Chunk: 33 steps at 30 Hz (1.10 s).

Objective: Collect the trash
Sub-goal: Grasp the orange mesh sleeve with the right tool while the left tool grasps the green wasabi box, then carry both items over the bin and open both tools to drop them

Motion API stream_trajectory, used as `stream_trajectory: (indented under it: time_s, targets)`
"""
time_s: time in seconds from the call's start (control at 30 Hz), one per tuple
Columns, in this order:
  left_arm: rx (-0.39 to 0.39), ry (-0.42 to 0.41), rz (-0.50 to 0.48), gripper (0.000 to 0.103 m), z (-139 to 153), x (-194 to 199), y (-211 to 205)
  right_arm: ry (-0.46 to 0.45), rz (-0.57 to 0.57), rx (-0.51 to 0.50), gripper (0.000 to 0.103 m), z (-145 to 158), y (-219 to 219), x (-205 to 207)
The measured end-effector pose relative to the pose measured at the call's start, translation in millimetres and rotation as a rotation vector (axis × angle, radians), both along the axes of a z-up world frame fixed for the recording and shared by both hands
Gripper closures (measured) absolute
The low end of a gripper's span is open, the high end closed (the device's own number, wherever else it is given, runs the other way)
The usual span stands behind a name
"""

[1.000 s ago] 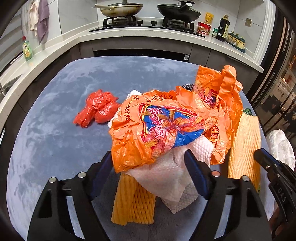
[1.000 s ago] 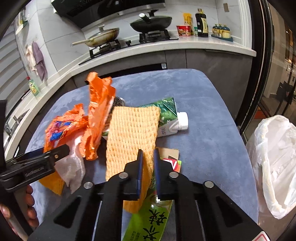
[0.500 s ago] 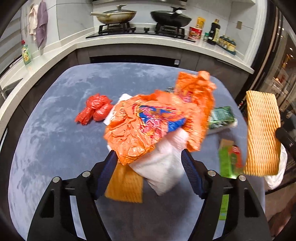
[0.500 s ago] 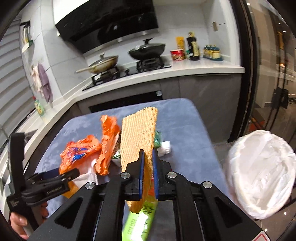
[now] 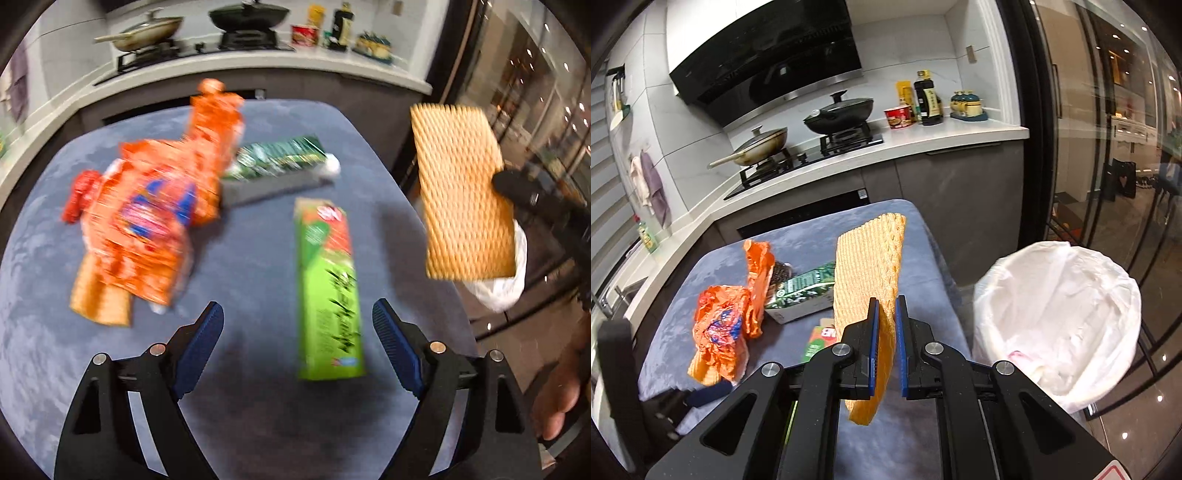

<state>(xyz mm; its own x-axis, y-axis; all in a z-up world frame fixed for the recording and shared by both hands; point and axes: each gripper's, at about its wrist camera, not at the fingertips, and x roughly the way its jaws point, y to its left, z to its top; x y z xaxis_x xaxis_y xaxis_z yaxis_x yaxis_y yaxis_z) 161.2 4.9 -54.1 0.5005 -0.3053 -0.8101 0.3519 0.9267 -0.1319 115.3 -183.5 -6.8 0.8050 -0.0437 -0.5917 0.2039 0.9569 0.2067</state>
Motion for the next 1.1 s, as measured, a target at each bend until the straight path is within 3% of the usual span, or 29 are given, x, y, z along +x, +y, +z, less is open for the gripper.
stream_trajectory:
  time_s: [0.2, 0.27, 0.43, 0.83, 1.1]
  targets:
    - [0.064, 0.028, -0.021, 0.023, -23, -4, -29, 0.0, -0.026, 0.025, 0.095, -3, -19, -12]
    - [0.081, 0.037, -0.019, 0.029, -29, -4, -33, 0.003, -0.031, 0.03, 0.095, -5, -23, -16]
    - [0.094, 0.067, -0.031, 0.062, -34, -5, -37, 0.001, -0.045, 0.041, 0.095, -8, -33, -23]
    - [0.019, -0.045, -0.065, 0.064, 21, -10, -40, -0.038, -0.156, 0.051, 0.095, -1, -78, -43]
    - [-0.058, -0.108, -0.181, 0.064, 57, -7, -104, -0.037, -0.309, 0.053, 0.095, -6, -142, -60]
